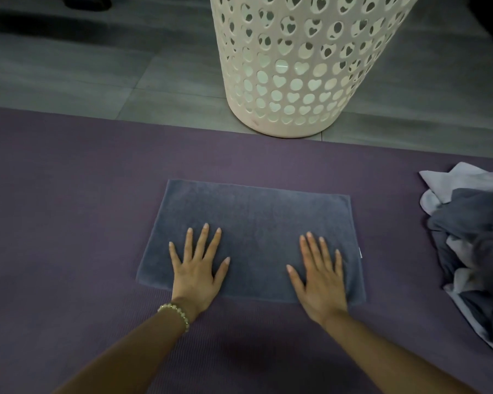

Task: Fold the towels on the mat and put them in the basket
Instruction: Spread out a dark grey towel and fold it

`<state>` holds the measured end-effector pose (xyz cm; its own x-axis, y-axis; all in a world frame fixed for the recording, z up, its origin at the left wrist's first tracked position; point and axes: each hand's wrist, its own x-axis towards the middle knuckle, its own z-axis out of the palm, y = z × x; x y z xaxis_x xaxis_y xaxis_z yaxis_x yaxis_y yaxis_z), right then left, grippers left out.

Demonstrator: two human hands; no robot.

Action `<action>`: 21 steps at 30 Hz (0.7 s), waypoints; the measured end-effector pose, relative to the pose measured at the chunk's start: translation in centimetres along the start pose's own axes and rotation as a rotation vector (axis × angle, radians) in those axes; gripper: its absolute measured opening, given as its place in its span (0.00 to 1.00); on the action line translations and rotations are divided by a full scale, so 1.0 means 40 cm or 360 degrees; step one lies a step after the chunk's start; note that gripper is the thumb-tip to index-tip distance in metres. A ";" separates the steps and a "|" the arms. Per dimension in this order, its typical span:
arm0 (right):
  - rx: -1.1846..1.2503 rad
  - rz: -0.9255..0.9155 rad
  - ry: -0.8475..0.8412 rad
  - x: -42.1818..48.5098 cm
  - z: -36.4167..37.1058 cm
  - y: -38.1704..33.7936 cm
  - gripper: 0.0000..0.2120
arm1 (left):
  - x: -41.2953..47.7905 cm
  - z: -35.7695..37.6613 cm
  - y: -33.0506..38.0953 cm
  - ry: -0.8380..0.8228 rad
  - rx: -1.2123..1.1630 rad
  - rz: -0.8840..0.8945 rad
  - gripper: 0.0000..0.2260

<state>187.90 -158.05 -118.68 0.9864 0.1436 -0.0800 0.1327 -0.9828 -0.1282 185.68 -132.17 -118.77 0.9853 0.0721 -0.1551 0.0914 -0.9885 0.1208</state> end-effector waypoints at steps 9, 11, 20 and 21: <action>0.0238 0.0459 0.0039 -0.041 -0.031 0.135 0.39 | 0.009 -0.040 -0.128 -0.0003 -0.0140 -0.0545 0.32; 0.0269 0.0421 0.0084 -0.030 -0.054 0.135 0.38 | 0.013 -0.057 -0.132 0.0041 -0.0161 -0.0577 0.31; 0.0302 -0.0021 -0.0114 0.257 -0.069 -0.160 0.29 | 0.213 -0.106 0.096 0.0040 0.0047 0.0204 0.33; 0.0266 -0.0056 -0.0143 0.271 -0.057 -0.177 0.28 | 0.234 -0.100 0.100 -0.0028 0.0086 0.0174 0.33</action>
<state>197.88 -149.79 -116.40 0.9678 0.1946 -0.1594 0.1416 -0.9451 -0.2944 195.85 -134.91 -115.82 0.9861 -0.0386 -0.1613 -0.0251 -0.9960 0.0853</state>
